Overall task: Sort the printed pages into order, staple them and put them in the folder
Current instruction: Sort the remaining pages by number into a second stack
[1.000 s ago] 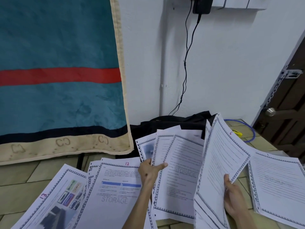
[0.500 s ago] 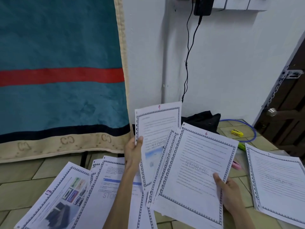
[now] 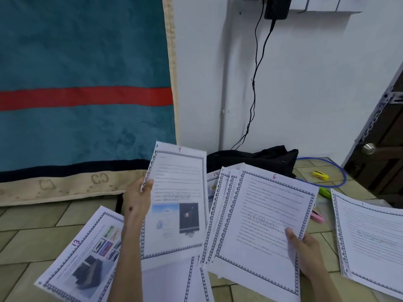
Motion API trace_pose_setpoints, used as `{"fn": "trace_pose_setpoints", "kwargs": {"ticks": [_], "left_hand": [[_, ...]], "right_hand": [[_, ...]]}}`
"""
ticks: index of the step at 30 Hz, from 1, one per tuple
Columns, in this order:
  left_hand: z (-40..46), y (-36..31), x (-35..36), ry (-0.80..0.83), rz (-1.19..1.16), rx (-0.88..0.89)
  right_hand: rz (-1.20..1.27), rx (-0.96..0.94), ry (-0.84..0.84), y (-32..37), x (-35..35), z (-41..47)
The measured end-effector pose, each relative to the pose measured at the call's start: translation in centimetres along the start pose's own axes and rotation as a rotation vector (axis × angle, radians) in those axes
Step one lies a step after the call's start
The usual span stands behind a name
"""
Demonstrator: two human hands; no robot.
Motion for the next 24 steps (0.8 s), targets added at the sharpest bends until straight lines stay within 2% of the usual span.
{"fn": "trace_pose_setpoints", "kwargs": {"ticks": [2,5,8,14,21,24], "left_hand": [[0.2,1.5,-0.8,0.048,0.074,-0.033],[-0.4,2.6,-1.4,0.089,0.037,-0.033],[-1.2,3.1,-1.5,0.135,0.101,-0.035],[-1.5,3.2,-1.8,0.159,0.097,-0.044],[-2.0,7.1,0.0,0.214,0.128,-0.168],[-3.2,7.1,1.4,0.239,0.085,-0.157]], "right_hand": [[-0.016,-0.003,0.016,-0.2,-0.2,0.0],[-0.013,-0.025,0.053,-0.5,-0.6,0.4],[0.031,0.023,0.069,-0.2,-0.3,0.2],[0.015,0.134,-0.015,-1.2,-1.2,1.1],[0.217,0.169,0.070,-0.4,-0.7,0.8],[0.246,0.199,0.095,-0.4,-0.7,0.7]]}}
Point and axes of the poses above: each hand's wrist, its own z-axis towards the middle knuckle, its own x-axis out of the palm, y = z × x, the point moved 5 cm from there along z, towards the middle knuckle, and after that the axes turned 2 degrees about x, right-handed, at the moved point
